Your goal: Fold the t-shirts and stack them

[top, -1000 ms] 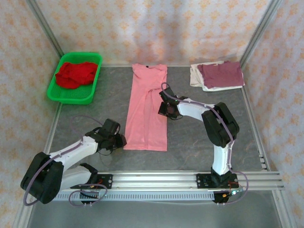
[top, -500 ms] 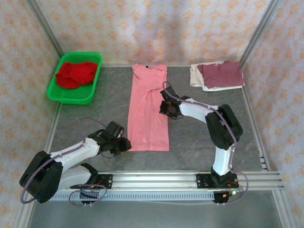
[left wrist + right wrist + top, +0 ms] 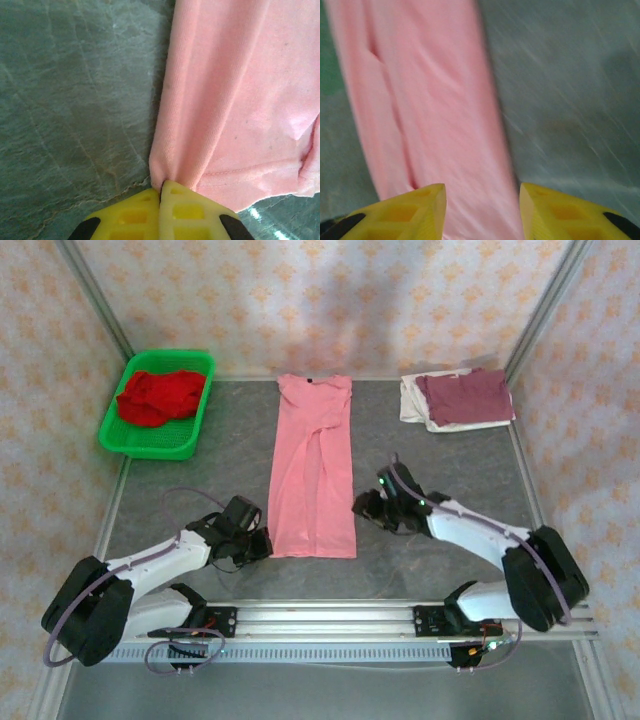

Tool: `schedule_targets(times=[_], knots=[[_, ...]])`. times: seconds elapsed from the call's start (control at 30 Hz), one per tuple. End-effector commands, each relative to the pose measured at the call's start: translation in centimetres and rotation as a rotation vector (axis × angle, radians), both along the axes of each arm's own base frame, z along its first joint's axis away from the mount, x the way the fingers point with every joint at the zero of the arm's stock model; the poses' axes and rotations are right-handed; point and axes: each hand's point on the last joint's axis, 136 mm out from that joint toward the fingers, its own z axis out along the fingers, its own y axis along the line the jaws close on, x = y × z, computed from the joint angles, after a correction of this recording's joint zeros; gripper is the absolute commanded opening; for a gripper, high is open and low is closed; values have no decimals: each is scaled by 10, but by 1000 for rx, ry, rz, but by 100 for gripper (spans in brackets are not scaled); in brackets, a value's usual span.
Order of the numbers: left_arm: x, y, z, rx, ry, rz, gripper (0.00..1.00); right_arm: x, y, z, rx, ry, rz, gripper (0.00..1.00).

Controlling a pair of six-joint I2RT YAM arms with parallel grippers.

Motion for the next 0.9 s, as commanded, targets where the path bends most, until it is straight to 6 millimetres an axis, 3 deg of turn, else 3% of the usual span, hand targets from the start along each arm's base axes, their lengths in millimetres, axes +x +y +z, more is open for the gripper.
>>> schedule_targets(times=[0.0,0.23,0.5,0.87], knots=[[2,-2,2,9,-21,-29,0,-22,-1,-3,97,54,-33,44],[-2,2,1,23,-26,-35,0,-42,14,0,216,71,20,43],[-3,2,1,13,-34,-29,0,-60,15,-18,195,109,40,40],[-4,4,4,9,-46,-24,0,-68,27,-32,211,139,86,36]])
